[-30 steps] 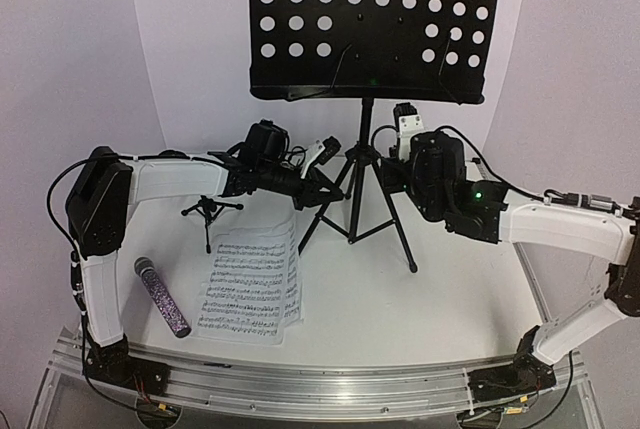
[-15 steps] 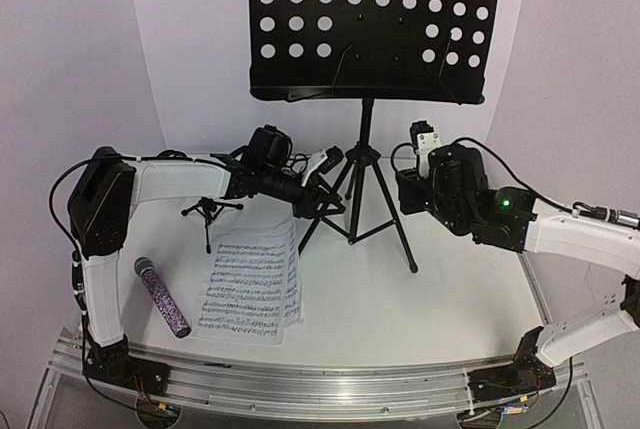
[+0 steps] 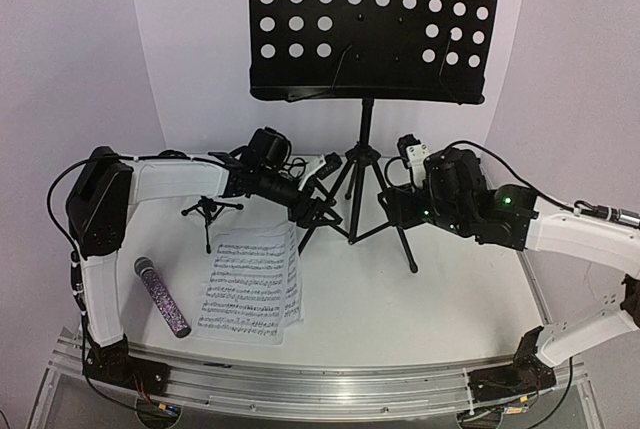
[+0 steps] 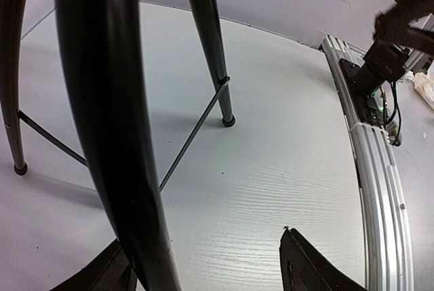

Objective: Set up the instrument practice props

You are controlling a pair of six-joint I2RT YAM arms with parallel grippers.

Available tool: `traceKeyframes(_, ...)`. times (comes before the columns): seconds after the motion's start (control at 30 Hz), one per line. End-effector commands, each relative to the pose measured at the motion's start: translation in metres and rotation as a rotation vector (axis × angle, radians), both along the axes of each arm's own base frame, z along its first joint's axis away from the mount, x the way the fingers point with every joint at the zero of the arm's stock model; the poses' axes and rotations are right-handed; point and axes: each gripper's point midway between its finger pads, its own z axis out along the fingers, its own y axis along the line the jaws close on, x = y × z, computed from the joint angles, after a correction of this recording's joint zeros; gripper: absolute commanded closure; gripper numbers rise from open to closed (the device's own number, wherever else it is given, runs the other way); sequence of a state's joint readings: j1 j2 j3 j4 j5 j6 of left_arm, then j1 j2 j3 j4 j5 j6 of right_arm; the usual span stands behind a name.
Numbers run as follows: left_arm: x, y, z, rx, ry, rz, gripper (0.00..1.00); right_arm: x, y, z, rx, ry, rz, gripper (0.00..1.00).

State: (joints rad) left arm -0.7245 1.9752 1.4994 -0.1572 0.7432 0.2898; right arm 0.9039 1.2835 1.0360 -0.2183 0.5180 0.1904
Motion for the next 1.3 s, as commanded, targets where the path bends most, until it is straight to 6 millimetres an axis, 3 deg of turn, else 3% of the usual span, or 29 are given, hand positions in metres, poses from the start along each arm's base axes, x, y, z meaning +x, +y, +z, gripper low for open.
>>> traceKeyframes(0.0, -0.011, 0.011, 0.065, -0.089, -0.099, -0.044, 0.28, -0.014, 0.016, 0.011, 0.053, 0.068, 0.099, 0.16)
traceKeyframes(0.13, -0.024, 0.025, 0.086, -0.126, -0.155, -0.063, 0.24, -0.024, 0.023, -0.006, 0.013, 0.16, 0.115, 0.08)
traceKeyframes(0.27, -0.031, 0.05, 0.091, -0.124, -0.134, -0.021, 0.24, -0.039, 0.054, -0.018, -0.036, 0.223, 0.181, 0.09)
traceKeyframes(0.5, -0.056, 0.098, 0.074, -0.08, -0.045, 0.104, 0.23, -0.055, 0.118, -0.035, 0.077, 0.425, 0.176, 0.19)
traceKeyframes(0.6, -0.064, 0.117, 0.06, -0.072, 0.005, 0.174, 0.24, -0.061, 0.143, -0.051, 0.127, 0.519, 0.149, 0.29)
traceKeyframes(0.7, -0.074, 0.135, 0.037, -0.065, 0.061, 0.243, 0.24, -0.059, 0.159, -0.08, 0.147, 0.61, 0.088, 0.29)
traceKeyframes(0.83, -0.087, 0.151, 0.01, -0.053, 0.123, 0.297, 0.25, -0.055, 0.171, -0.114, 0.172, 0.695, -0.01, 0.26)
traceKeyframes(1.0, -0.097, 0.159, -0.006, -0.065, 0.131, 0.316, 0.26, -0.053, 0.184, -0.152, 0.148, 0.763, -0.053, 0.27)
traceKeyframes(1.13, -0.1, 0.166, -0.021, -0.055, 0.158, 0.354, 0.27, -0.049, 0.185, -0.173, 0.133, 0.779, -0.098, 0.39)
traceKeyframes(1.27, -0.102, 0.166, -0.023, -0.068, 0.167, 0.357, 0.27, -0.047, 0.189, -0.187, 0.093, 0.775, -0.074, 0.56)
